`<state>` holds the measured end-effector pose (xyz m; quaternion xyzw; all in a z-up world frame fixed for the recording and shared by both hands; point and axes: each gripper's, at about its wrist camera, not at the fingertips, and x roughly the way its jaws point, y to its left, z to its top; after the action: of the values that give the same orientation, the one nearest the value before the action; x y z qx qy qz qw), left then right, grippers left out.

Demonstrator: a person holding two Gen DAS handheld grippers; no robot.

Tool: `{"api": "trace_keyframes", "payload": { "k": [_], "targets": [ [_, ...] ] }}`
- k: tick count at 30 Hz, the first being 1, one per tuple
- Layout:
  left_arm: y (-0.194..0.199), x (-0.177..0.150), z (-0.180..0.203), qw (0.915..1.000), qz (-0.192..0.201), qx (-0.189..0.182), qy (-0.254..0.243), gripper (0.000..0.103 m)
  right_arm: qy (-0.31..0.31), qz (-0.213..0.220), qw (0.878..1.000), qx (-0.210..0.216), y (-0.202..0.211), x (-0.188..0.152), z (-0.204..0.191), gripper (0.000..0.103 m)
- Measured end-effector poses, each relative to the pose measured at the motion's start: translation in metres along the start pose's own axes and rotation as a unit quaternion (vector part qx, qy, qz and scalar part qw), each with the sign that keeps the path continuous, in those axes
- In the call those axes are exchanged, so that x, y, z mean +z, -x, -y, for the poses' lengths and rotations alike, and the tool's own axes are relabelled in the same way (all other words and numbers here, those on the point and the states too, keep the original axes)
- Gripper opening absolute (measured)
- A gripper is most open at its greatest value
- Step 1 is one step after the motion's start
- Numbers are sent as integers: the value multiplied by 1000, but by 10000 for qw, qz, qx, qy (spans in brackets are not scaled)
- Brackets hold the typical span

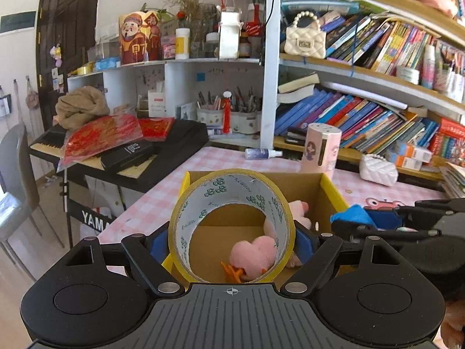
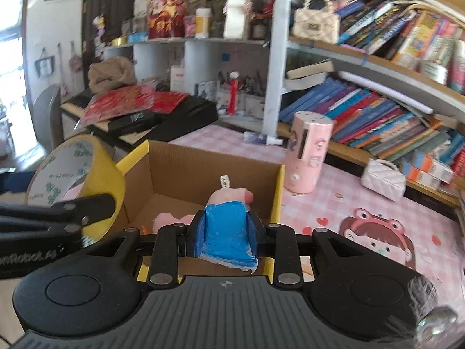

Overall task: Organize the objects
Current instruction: 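Lower the tape roll and blue eraser into the box and open both tools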

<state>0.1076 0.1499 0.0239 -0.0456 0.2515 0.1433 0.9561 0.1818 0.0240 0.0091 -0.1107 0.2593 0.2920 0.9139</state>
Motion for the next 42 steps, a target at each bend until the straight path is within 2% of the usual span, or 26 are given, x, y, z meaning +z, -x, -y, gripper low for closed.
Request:
{"api": "trace_keyframes", "payload": {
  "k": [7,18,30,36,42],
  "targets": [
    [-35,7,7,9993,-340,163,-21,83,531,-426,9971,336,-41,-1,6,27],
    [-75,10,14,9962,-828,282,-54,83,1465,-1012,9804,844,-88,-1,0,28],
    [-109,-3,17,9886,-1488,220,16,83,1621,-1597,9664,1192,-114,-2,-3,28],
    [-114,-4,17,9872,-1585,156,123,83,1666,-1780,9621,1225,-118,-2,-4,28],
    [-113,-4,16,9876,-1549,149,192,84,1673,-1753,9627,1205,-118,-2,-5,28]
  ]
}}
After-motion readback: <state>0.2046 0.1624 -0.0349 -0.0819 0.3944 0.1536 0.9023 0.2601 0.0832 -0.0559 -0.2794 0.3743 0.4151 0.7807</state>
